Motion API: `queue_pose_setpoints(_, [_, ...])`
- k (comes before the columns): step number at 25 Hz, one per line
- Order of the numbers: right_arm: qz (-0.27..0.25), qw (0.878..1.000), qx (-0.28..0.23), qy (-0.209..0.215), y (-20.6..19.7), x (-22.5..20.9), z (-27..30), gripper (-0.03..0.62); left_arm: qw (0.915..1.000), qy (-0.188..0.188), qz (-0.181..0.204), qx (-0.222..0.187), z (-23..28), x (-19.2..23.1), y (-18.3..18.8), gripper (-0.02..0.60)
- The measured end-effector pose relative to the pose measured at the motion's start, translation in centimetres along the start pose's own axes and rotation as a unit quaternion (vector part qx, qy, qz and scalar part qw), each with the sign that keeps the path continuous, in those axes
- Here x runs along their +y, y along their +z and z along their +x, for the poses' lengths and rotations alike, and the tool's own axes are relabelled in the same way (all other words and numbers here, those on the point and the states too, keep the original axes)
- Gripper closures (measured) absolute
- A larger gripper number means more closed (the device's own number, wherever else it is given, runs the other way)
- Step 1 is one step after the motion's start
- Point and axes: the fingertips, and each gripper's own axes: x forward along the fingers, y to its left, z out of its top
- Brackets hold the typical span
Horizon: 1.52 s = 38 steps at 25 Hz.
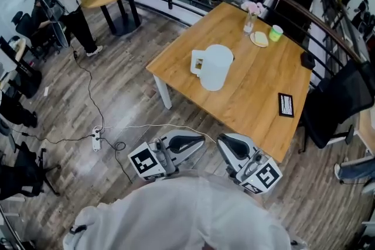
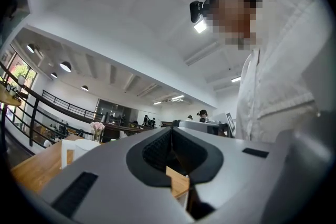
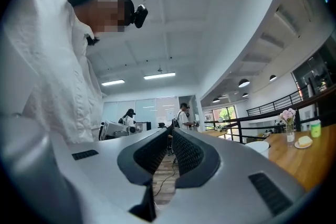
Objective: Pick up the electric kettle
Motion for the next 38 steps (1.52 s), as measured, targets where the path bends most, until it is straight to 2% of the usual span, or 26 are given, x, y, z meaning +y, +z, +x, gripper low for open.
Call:
queue_pose_setpoints(6, [0.008,1.0,-0.014,-0.025,1.0,-7.6,4.6,0.579,0.9999,-0.013,0.01,-0.002,2.1,9.1,1.8,0.572])
queue_pose_setpoints(10, [-0.004,1.0,0.012,-0.019,-0.3,-11.1,7.1,0.579,0.9997,-0.023,0.007,0.001,3.2,13.9,2.1,0.574])
queue_pose_setpoints(14, [-0.017,0.999,0.032,-0.012,-1.4,-13.2,9.2,0.579,0.999,-0.043,-0.001,0.009,3.9,17.0,1.8,0.574])
queue_pose_setpoints(18, [-0.026,0.999,0.044,-0.003,-2.3,-13.8,9.9,0.579,0.9983,-0.057,-0.008,0.01,4.7,18.8,1.1,0.574])
queue_pose_setpoints(22, [-0.025,0.998,0.057,-0.018,-3.3,-15.5,8.9,0.579,0.9981,-0.061,-0.008,0.008,6.0,19.9,0.5,0.574])
queue_pose_setpoints(26, [-0.012,0.996,0.085,-0.036,-5.2,-18.4,6.8,0.577,0.9981,-0.05,-0.029,0.022,6.7,20.1,-0.6,0.574])
queue_pose_setpoints(29, [0.002,0.994,0.096,-0.055,-6.8,-21.6,5.4,0.577,0.9985,-0.036,-0.03,0.028,7.3,20.6,-0.9,0.574])
queue_pose_setpoints(32, [0.008,0.989,0.126,-0.077,-9.4,-25.4,4.2,0.577,0.9989,-0.028,-0.027,0.025,8.0,21.0,-1.1,0.574])
queue_pose_setpoints(36, [0.015,0.976,0.195,-0.099,-15.1,-29.8,2.6,0.579,0.9993,-0.015,-0.027,0.022,8.8,20.9,-0.9,0.574])
queue_pose_setpoints(38, [0.028,0.971,0.213,-0.103,-17.4,-31.2,2.0,0.579,0.9993,-0.007,-0.021,0.03,8.5,20.9,-1.0,0.574])
